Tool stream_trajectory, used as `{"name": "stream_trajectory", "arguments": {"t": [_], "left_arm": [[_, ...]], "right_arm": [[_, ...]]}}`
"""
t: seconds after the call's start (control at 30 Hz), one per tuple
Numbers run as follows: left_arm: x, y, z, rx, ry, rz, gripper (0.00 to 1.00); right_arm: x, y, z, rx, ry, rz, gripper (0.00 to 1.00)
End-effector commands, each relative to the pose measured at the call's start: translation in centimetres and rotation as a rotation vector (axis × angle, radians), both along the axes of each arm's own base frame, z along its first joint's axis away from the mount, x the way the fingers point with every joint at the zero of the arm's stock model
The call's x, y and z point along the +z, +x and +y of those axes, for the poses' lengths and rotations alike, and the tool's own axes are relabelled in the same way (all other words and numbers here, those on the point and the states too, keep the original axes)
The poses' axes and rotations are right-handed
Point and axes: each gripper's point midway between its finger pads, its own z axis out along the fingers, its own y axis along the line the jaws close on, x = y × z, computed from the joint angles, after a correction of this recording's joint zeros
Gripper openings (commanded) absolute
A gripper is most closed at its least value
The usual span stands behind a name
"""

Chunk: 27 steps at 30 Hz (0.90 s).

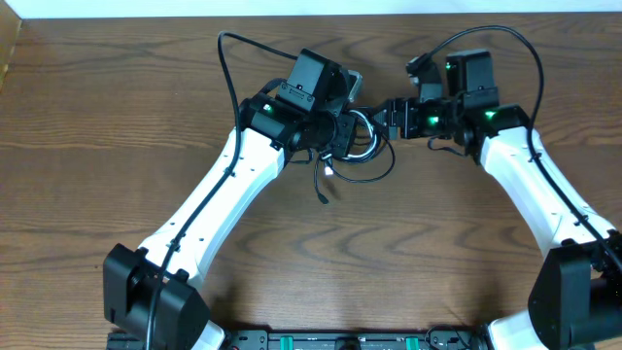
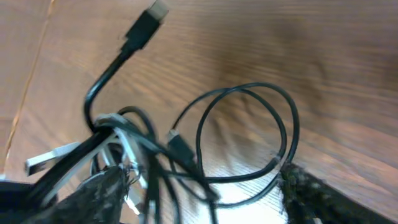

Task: Untangle cables

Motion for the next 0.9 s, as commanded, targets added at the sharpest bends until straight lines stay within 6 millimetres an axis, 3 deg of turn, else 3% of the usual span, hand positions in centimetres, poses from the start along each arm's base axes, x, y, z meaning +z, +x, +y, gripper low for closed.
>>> {"name": "stream_trajectory", "arguments": {"t": [0.0, 0.13, 0.27, 0.43, 0.47, 0.53, 0.73, 0.87], "left_arm": [[1.4, -0.1, -0.5, 0.031, -0.055, 0.012, 0.08], [1.4, -0.1, -0.5, 0.037, -0.057, 0.016, 0.07], [2.3, 0.0, -0.5, 0.04, -0.075, -0.007, 0.08], [5.4, 0.1, 0.5, 0.081, -0.128, -0.064, 0.08], [6.9, 0.2, 1.4, 0.134, -0.163, -0.077, 0.08], [8.2, 0.2, 2.4, 0.197, -0.201, -0.075, 0.08], [11.9, 0.4, 6.4, 0.317, -0.263, -0.133, 0.08], [13.1, 0.4, 8.8, 0.371, -0.272, -0.164, 0.08]], "right_arm": [[0.0, -1.0, 1.6, 0.058, 0.028, 0.012, 0.71], [-0.3, -1.5, 2.5, 0.075, 0.014, 0.016, 0.66], [-2.9, -1.1, 1.5, -0.072, -0.073, 0.111, 0.44], [-5.8, -0.8, -0.4, -0.216, -0.141, 0.219, 0.25], [-6.7, -0.7, -0.7, -0.237, -0.14, 0.252, 0.15], [-7.5, -0.7, -1.0, -0.261, -0.143, 0.282, 0.03], [-9.1, -0.6, -4.5, -0.392, -0.222, 0.344, 0.01], [-9.6, -1.0, -6.7, -0.418, -0.252, 0.376, 0.01]]}}
